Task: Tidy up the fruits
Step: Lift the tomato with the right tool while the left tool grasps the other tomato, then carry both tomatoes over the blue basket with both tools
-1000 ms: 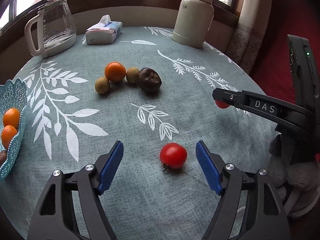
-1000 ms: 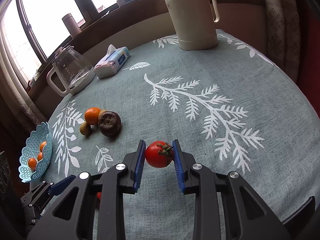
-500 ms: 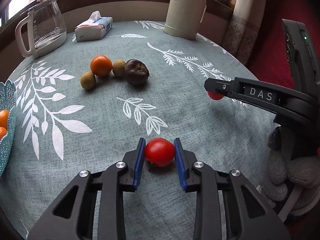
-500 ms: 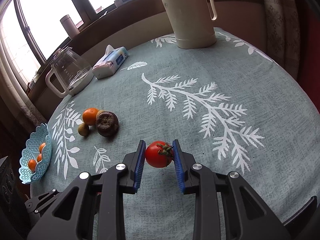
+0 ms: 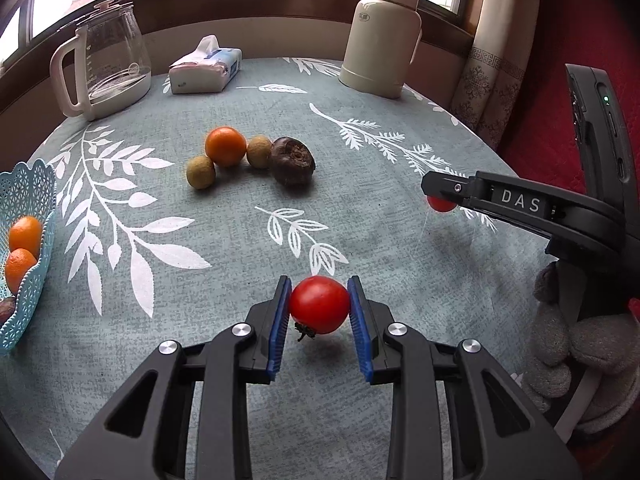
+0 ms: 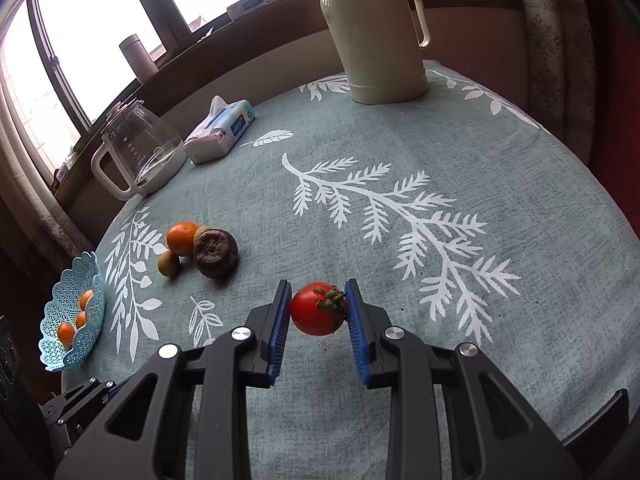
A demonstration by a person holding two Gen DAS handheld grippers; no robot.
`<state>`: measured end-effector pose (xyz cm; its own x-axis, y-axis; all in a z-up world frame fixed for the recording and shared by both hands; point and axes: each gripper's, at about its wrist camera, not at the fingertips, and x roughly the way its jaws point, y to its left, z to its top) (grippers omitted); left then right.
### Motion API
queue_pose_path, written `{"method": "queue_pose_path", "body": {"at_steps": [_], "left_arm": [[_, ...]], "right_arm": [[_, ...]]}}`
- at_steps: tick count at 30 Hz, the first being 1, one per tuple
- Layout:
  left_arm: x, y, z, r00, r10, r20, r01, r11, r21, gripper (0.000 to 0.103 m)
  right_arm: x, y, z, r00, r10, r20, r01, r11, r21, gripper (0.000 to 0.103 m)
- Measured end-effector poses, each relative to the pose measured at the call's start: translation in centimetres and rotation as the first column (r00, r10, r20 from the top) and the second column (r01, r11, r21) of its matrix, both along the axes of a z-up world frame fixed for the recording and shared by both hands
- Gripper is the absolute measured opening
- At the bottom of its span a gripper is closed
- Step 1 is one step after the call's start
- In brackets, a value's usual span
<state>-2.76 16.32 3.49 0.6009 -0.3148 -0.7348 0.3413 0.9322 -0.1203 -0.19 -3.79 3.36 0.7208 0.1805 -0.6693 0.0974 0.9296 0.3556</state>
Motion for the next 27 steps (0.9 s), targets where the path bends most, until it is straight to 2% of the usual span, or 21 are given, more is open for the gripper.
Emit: {"method": "queue_pose_path", "body": {"at_steps": [12,27], "left_arm": [[-0.2,2.9,1.7,0.991,0.105,0.084,-0.108,0.994,0.033,0.03],[-0.2,7.8,3.8,0.963,0.222,0.151,-0.226,0.974,0.008,0.03]], "right_arm": [[-0.3,0.6,0.7,1.0,0.002,0.009,-0.002,1.0,-0.011,0.028],[-0.4,2.7,1.6,0.999,0.037,0.02,-0.036,0.999,-0.032,0.028]]}}
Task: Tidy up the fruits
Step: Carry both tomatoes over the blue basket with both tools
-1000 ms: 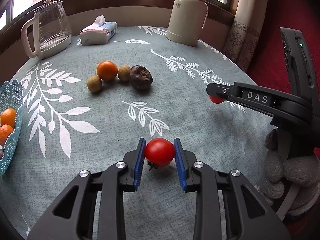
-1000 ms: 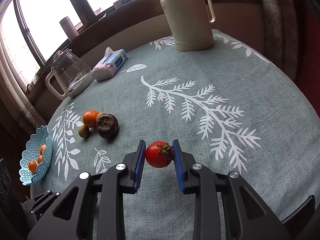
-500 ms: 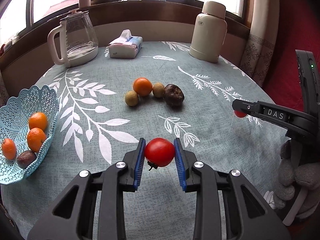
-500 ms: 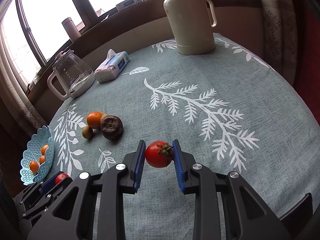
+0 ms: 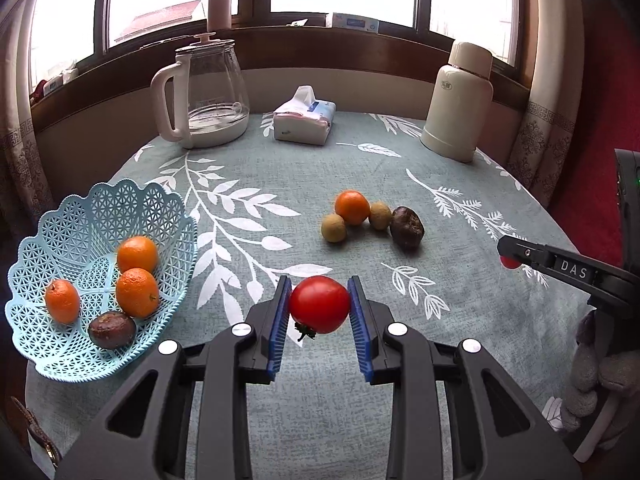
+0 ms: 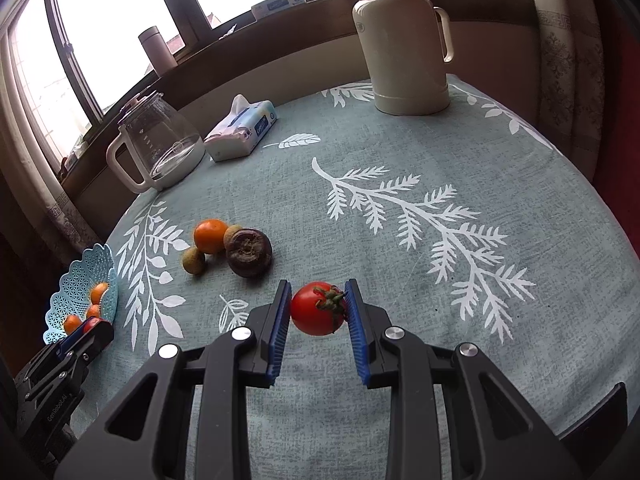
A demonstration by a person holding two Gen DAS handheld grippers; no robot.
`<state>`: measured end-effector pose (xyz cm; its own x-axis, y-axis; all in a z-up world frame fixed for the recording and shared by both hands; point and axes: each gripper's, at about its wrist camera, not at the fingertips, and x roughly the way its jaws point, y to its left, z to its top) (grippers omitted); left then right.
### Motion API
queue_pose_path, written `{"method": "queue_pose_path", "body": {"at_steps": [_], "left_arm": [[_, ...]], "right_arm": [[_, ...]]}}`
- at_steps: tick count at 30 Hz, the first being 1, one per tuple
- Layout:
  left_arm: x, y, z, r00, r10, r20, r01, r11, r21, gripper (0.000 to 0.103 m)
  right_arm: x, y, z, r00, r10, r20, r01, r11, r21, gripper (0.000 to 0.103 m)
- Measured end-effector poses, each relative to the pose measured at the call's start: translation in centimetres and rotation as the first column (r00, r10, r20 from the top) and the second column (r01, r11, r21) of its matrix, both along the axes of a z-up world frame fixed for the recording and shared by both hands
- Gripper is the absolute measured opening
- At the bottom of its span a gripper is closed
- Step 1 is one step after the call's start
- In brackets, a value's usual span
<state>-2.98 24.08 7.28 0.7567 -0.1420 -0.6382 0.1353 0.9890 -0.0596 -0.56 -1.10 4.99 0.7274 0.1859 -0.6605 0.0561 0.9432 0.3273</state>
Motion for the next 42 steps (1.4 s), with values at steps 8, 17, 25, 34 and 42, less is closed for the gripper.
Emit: {"method": "queue_pose_path", "body": {"at_steps": [8,17,25,34,42], "left_arm": [[0.1,3.6,0.9,0.997,0.076,0.026,-0.076,0.997,-0.018,0.03],[-0.2,8.7,1.4,0.98,0.192,0.04,-0.191,0.981,-0.037,0.03],[-0.7,13.5,1.0,0.953,0.302,0.03,-0.3,0.953,-0.048,0.03],[-1.1,17.0,0.0,0.926,0.377,0.009,-0.376,0.925,-0.059,0.03],[-1.8,18.9,0.7,0.909,0.416,0.028,-0.411,0.906,-0.1,0.056]], "right_arm": [[0.1,1.3,0.5,1.0,0.021,0.005,-0.021,1.0,-0.012,0.028],[0.3,3.0,0.8,0.999,0.049,0.007,-0.048,0.999,-0.026,0.028],[0.4,4.4,0.9,0.997,0.077,0.001,-0.077,0.996,-0.036,0.028],[0.5,6.0,1.0,0.995,0.105,-0.005,-0.105,0.993,-0.048,0.028],[0.5,7.4,1.1,0.991,0.13,-0.009,-0.13,0.99,-0.056,0.028]]}}
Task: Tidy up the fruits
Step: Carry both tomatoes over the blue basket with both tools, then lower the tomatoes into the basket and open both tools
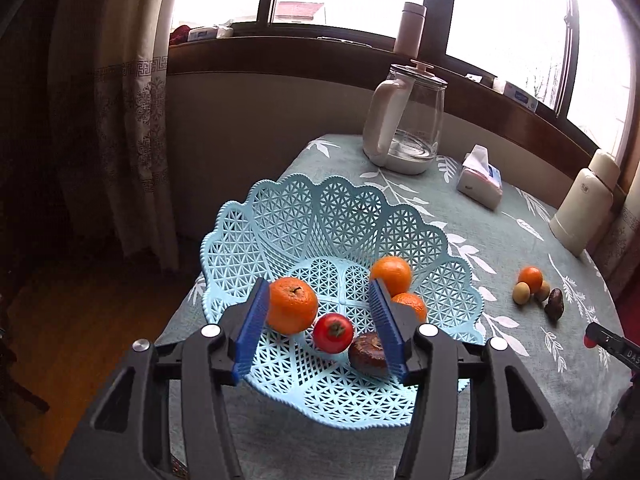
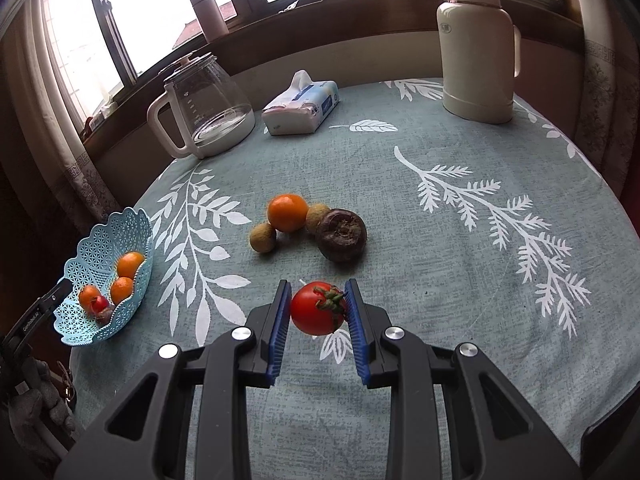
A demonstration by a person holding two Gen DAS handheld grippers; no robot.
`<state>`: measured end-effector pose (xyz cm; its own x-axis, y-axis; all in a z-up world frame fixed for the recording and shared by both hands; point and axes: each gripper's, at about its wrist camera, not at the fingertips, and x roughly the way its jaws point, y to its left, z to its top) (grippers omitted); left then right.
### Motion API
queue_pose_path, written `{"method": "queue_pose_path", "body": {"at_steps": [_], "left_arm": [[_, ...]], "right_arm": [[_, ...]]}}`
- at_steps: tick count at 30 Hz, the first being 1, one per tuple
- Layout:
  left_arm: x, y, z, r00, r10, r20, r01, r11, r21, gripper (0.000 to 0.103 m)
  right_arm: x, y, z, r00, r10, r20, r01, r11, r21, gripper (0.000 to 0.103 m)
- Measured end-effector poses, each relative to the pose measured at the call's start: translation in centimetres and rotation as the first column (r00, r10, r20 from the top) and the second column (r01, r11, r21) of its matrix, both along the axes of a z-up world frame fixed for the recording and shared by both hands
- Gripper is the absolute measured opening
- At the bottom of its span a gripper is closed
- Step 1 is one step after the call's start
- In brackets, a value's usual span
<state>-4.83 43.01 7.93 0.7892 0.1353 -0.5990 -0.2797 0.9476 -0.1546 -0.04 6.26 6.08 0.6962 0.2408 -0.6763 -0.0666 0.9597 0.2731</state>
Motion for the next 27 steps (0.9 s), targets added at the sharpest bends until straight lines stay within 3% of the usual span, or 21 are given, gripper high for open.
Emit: {"method": "queue_pose_path", "body": {"at_steps": [8,15,21,27], "left_arm": [[-1.5,2.4,2.0,0.996,0.071,0.059,-0.07,0.997,-0.017,0.065],[-2.8,3.6,3.5,0.99,0.096,0.1,-0.094,0.995,-0.022,0.072],[-3.8,4.0,4.8,0.985,0.101,0.14,-0.097,0.995,-0.033,0.074],[-4.7,5.0,5.6,0.978,0.128,0.164,-0.123,0.992,-0.039,0.074]], "right_arm": [[0.5,2.5,1.1,0.998,0.06,0.019,-0.06,0.998,0.004,0.028],[1.4,7.1,3.1,0.983,0.175,0.05,-0.177,0.984,0.036,0.028],[1.6,12.8,4.4,0.953,0.297,0.059,-0.301,0.952,0.064,0.028],[1.2,19.2,4.4,0.903,0.427,0.043,-0.429,0.901,0.065,0.028]]}}
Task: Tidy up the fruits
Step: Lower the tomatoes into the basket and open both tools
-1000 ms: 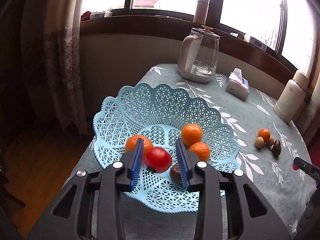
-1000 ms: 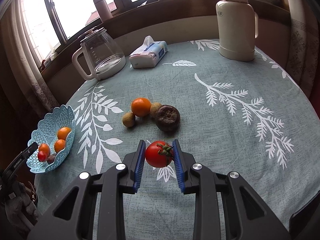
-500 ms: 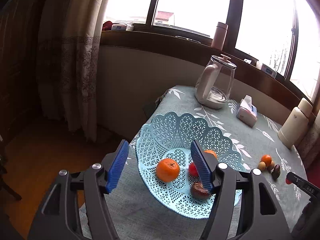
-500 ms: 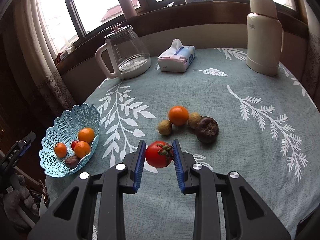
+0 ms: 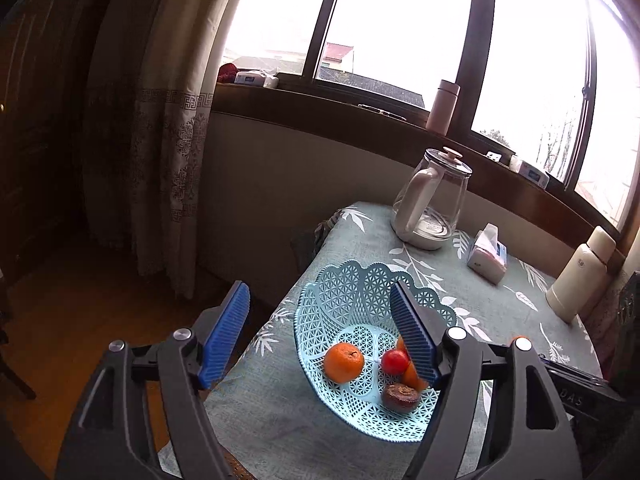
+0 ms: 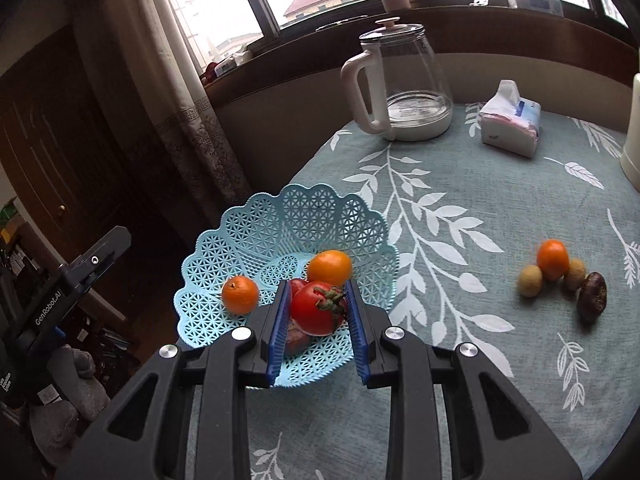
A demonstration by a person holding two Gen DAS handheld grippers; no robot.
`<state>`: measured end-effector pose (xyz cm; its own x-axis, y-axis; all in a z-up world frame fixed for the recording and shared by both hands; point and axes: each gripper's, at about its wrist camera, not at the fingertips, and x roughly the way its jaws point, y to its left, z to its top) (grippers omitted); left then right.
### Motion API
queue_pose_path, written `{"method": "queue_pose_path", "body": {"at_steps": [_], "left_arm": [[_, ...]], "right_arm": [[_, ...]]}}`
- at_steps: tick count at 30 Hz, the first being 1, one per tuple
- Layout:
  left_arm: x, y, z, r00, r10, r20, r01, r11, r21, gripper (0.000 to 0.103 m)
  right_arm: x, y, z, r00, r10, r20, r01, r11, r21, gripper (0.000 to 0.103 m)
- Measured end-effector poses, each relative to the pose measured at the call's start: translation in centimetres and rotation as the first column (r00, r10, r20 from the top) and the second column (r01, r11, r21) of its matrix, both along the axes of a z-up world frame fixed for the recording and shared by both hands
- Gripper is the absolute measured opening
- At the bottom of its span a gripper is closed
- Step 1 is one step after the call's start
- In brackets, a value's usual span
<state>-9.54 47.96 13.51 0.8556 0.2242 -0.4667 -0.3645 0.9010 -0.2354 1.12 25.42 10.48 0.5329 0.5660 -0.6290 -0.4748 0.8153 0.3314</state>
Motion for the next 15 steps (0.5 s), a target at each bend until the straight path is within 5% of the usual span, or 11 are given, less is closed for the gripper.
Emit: {"method": "queue_pose_path", "body": {"at_steps": [15], "left_arm": [[-1.5,1.8,1.1,0.999,0.022,0.04,-0.021,0.999,-0.026,0.08]], "right_arm": [[-0.5,8.2,-2.6,0.986,0.137,-0.095,-0.14,0.99,-0.026,0.029]]}}
